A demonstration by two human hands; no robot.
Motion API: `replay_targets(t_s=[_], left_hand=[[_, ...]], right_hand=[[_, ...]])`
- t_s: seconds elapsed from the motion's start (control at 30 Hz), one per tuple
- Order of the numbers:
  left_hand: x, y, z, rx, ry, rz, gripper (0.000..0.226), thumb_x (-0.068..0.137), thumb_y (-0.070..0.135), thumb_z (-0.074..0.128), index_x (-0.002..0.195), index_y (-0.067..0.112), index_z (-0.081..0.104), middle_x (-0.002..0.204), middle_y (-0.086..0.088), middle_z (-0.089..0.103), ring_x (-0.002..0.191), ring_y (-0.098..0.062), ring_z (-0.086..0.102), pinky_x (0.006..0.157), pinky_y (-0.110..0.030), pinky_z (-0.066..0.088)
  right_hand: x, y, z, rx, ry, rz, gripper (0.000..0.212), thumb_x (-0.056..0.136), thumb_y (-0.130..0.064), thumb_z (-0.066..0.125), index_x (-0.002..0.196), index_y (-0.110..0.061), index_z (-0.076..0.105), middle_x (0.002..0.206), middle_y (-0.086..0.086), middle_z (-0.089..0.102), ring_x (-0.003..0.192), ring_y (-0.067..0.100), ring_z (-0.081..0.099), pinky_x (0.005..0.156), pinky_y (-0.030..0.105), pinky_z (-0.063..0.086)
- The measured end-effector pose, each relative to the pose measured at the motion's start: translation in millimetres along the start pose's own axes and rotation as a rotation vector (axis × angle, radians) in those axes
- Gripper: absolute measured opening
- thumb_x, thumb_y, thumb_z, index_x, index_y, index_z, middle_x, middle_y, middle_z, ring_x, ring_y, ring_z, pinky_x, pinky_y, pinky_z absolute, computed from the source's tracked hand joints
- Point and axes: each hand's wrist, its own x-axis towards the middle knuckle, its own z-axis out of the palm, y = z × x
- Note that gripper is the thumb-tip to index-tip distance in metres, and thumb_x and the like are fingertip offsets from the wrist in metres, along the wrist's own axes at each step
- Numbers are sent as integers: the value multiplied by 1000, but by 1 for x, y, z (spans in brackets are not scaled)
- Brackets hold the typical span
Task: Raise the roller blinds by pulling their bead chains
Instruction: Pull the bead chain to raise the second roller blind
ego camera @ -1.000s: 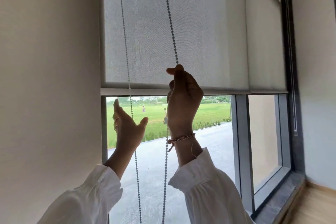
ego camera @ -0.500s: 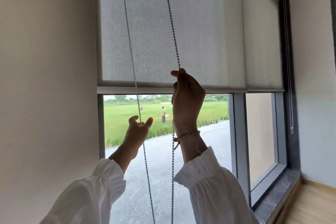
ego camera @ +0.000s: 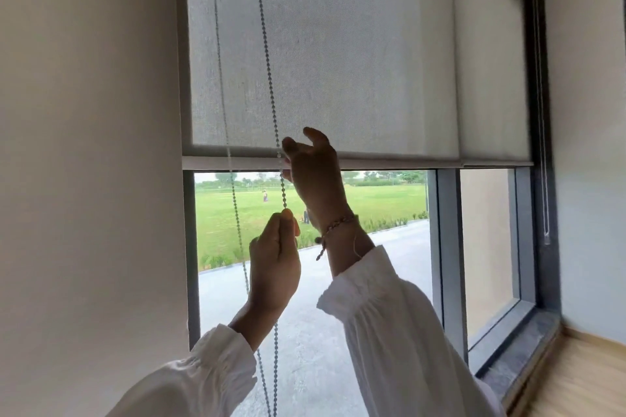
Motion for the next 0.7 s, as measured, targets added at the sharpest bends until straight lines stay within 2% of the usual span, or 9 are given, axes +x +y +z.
replay_targets(t_s=[0.07, 0.1, 0.13, 0.2, 0.27, 0.47, 0.57, 0.63, 0.7], left_hand=[[-1, 4, 1, -28, -20, 27, 30, 91, 31, 33, 62, 25, 38, 49, 5, 36, 45, -10, 34, 45, -33, 28], [-1, 4, 0, -37, -31, 34, 29, 90, 33, 33, 62, 26, 37, 49, 4, 36, 45, -10, 32, 44, -33, 28], [-2, 4, 0, -40, -49, 41, 29, 89, 35, 33, 62, 27, 37, 49, 3, 35, 45, -10, 31, 44, -32, 27], [-4, 3, -2, -27, -96, 81, 26, 89, 35, 32, 63, 32, 35, 48, 8, 33, 44, -8, 29, 43, -25, 24], [-5, 3, -3, -26, -111, 100, 27, 89, 34, 33, 62, 37, 34, 46, 5, 32, 43, -7, 27, 43, -22, 21], [-1, -1, -11, 29, -89, 163, 27, 89, 32, 31, 63, 35, 28, 43, 8, 37, 42, -6, 33, 42, -16, 21], [2, 5, -16, 57, -56, 244, 33, 94, 48, 26, 64, 35, 23, 47, 19, 24, 38, 0, 32, 39, -11, 18], [3, 12, -20, 37, -40, 277, 32, 90, 57, 19, 66, 37, 22, 48, 21, 20, 36, 5, 31, 39, -7, 17], [3, 12, -22, 11, -20, 279, 31, 95, 45, 24, 65, 39, 27, 48, 21, 21, 36, 6, 30, 39, -6, 17]], right_hand=[[9, -10, 5, 225, -113, 90, 33, 94, -19, 45, 124, -5, 44, 94, 13, 62, 69, 17, 62, 60, 29, 54], [13, -13, 5, 268, -119, 89, 25, 95, -22, 44, 111, -5, 53, 81, 10, 61, 52, 10, 54, 45, 22, 46], [17, -13, 5, 255, -93, 67, 24, 96, -27, 43, 93, -9, 59, 65, 4, 58, 39, 4, 44, 36, 17, 35], [22, -8, 6, 193, -1, -15, 37, 95, -32, 45, 64, -17, 60, 39, -11, 46, 29, 0, 33, 36, 18, 26], [19, -4, 8, 188, 66, -66, 43, 93, -32, 48, 52, -21, 55, 30, -12, 41, 28, 0, 33, 44, 24, 26], [8, -8, 15, 201, 100, -206, 45, 93, -31, 47, 48, -25, 50, 30, -13, 41, 39, 7, 34, 53, 30, 28], [-1, -11, 20, 218, 111, -293, 45, 93, -30, 46, 48, -27, 49, 32, -15, 43, 39, 6, 35, 55, 30, 28], [-6, -14, 22, 225, 121, -332, 44, 94, -28, 46, 49, -28, 48, 31, -14, 42, 34, 3, 34, 53, 26, 27], [-11, -17, 24, 247, 121, -346, 44, 94, -27, 47, 50, -27, 47, 30, -12, 39, 32, 4, 32, 51, 25, 26]])
